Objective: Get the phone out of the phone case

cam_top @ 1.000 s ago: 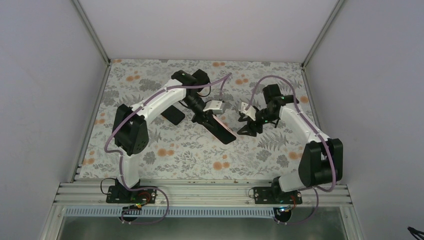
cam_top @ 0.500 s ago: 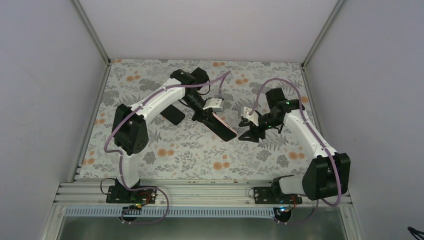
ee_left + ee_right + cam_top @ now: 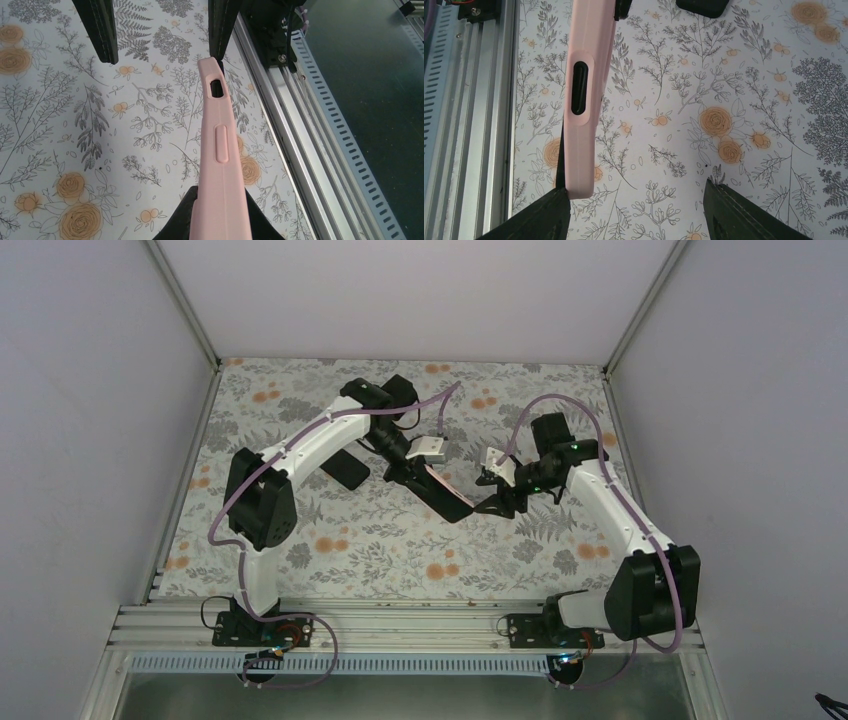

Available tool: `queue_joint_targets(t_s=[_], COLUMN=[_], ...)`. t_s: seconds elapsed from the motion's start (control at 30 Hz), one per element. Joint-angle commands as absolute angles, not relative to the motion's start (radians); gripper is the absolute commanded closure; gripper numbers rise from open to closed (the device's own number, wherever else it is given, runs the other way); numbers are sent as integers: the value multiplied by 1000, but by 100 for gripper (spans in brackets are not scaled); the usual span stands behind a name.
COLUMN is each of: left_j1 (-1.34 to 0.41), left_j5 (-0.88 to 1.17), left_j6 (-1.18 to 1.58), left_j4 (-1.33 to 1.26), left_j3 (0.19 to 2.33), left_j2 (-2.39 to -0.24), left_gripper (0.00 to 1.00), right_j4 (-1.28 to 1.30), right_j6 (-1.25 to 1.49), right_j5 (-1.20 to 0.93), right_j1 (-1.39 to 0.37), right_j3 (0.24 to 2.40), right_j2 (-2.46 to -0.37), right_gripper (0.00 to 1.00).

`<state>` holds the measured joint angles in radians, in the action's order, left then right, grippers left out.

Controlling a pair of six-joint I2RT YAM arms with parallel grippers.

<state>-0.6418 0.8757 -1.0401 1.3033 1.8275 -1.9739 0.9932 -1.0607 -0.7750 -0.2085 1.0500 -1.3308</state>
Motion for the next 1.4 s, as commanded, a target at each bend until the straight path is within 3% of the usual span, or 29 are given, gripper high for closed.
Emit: queue_joint_targets(t_s=[0.0, 0.33, 0.87, 1.37], left_j1=[-649, -649, -679, -707], left_j5=[961, 1030, 1180, 1225], left_j6=[-1054, -1046, -1070, -1033], left_j4=[1318, 1318, 1357, 1357], left_j3=[1870, 1899, 1905, 2000], left_j2=[-1945, -1959, -1982, -2072], left_gripper=[98, 98, 98, 98], right_j4=[937, 861, 653, 670], right_j6=[-1036, -974, -807, -742], right_j5=[-779, -769, -587, -695], right_j1=[-211, -218, -243, -394], right_j3=[1041, 1037, 1047, 1163], right_j2=[-1352, -1355, -1384, -1456], right_gripper=[32, 34, 34, 29])
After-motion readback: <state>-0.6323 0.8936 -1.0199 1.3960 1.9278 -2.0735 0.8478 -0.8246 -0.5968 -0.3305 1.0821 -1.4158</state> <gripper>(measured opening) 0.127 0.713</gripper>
